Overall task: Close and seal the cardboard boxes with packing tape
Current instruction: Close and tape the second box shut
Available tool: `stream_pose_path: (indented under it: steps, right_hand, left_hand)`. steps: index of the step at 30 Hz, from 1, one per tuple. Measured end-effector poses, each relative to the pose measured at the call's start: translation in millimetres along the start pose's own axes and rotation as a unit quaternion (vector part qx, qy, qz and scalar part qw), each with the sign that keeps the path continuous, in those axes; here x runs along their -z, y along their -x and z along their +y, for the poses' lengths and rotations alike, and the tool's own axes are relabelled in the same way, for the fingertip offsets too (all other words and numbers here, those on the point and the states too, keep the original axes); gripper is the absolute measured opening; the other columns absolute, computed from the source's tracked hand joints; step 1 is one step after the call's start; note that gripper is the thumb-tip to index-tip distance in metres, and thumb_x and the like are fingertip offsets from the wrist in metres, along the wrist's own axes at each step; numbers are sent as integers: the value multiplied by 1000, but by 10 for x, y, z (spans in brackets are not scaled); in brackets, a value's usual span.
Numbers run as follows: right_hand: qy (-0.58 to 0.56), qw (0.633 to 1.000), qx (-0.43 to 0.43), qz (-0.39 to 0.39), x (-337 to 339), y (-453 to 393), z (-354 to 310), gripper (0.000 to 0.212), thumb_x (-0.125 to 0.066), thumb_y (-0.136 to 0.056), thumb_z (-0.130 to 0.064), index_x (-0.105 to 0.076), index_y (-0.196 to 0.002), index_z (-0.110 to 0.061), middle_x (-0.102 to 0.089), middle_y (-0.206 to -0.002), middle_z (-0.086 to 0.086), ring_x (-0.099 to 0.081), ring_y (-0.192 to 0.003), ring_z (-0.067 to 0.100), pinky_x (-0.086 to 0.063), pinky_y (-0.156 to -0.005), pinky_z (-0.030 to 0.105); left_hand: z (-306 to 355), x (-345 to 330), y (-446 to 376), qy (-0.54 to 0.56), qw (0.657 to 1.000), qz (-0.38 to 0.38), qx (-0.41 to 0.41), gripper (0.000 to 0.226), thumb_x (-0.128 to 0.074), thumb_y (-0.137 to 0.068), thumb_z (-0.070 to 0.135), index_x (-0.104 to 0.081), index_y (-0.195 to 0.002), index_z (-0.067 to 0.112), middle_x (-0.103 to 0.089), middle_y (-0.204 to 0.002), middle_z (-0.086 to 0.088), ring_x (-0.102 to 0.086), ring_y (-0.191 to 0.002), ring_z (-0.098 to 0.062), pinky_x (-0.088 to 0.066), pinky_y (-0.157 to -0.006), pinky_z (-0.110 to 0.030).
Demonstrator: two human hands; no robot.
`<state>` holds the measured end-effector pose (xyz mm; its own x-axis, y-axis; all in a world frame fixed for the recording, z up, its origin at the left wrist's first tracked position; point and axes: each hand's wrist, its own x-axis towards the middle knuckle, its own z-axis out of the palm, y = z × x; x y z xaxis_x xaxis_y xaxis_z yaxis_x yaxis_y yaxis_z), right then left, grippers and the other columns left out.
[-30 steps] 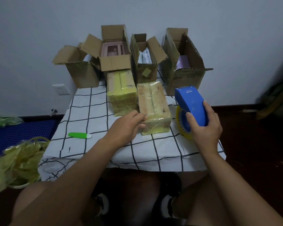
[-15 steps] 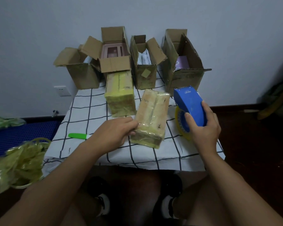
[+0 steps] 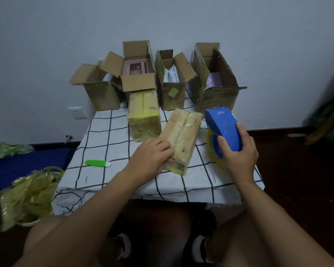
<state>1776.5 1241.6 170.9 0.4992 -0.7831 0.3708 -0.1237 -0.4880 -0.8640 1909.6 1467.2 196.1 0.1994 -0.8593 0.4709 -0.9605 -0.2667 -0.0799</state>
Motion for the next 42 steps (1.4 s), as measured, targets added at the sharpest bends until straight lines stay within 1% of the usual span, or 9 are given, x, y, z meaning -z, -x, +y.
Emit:
stream_pose_path:
  steps: [5, 11, 16, 25, 27, 30, 32, 37, 42]
  right_hand:
    - [-4, 1000, -8, -1, 4, -2, -6, 65, -74, -87, -36, -47, -145, -26, -46, -114, -5, -50, -102, 12, -46, -84, 30]
    - [-14, 1000, -12, -2, 12, 26, -1, 65, -73, -87, -39, -46, -145, -28, -46, -114, -5, -50, -103, 12, -46, -83, 30]
    - [-24, 999, -26, -14, 59, 7, -64, 63, -73, -87, -36, -47, -144, -28, -47, -118, -7, -49, -107, 12, -46, -88, 32]
    - [-104, 989, -63, 83, 377, -206, -179, 63, -76, -79, -46, -56, -137, -30, -55, -136, -8, -53, -123, 10, -48, -106, 42]
    - [-109, 989, -60, 80, 407, -205, -216, 62, -77, -80, -45, -57, -136, -29, -56, -135, -8, -54, -123, 11, -49, -105, 42]
    - [-128, 987, -67, 70, 395, -154, -278, 60, -78, -80, -41, -58, -136, -29, -56, -134, -9, -55, -122, 10, -50, -104, 41]
    - [-136, 986, -73, 64, 378, -105, -301, 60, -79, -80, -41, -58, -135, -28, -57, -133, -9, -55, -121, 10, -50, -104, 41]
    - [-147, 985, -73, 60, 442, -55, -306, 59, -79, -81, -37, -58, -136, -27, -57, -132, -9, -55, -121, 11, -50, -103, 38]
    - [-178, 978, -78, 81, 546, -111, -299, 61, -80, -80, -39, -58, -136, -28, -57, -135, -9, -55, -123, 10, -51, -103, 38]
  left_hand:
    - [-97, 183, 222, -12, 997, -63, 44, 32, -46, -93, 43, -63, -104, 18, -62, -108, 2, -58, -100, -20, -38, -84, -33]
    - [308, 252, -58, 20, 969, -128, 208, 80, -37, -82, 81, -53, -133, 21, -55, -129, 3, -48, -119, -20, -39, -100, -39]
    - [426, 76, -132, -42, 972, -95, 209, 24, -50, -96, 32, -59, -112, 16, -57, -108, -3, -54, -99, -26, -39, -82, -37]
    - [26, 465, 314, 26, 976, -129, 172, 39, -64, -76, 9, -55, -110, 27, -61, -113, 8, -57, -106, -19, -38, -94, -33]
    - [185, 471, 241, 52, 978, -91, 179, 37, -58, -83, 28, -54, -121, 26, -58, -122, 5, -52, -116, -20, -39, -101, -38]
    - [624, 356, -41, 71, 963, -132, 225, 86, -37, -75, 86, -42, -141, 31, -46, -139, 4, -40, -128, -19, -32, -108, -44]
    - [858, 198, -232, 27, 957, -157, 243, 100, -25, -66, 97, -48, -136, 29, -50, -133, 1, -45, -121, -22, -37, -100, -43]
    - [1054, -18, -262, -22, 986, -29, 162, 38, -52, -85, 49, -65, -98, 16, -63, -96, -1, -59, -89, -24, -44, -77, -36]
    - [962, 40, -108, 47, 996, -65, 46, 45, -45, -93, 35, -60, -130, 16, -62, -132, -1, -53, -124, -21, -39, -104, -36]
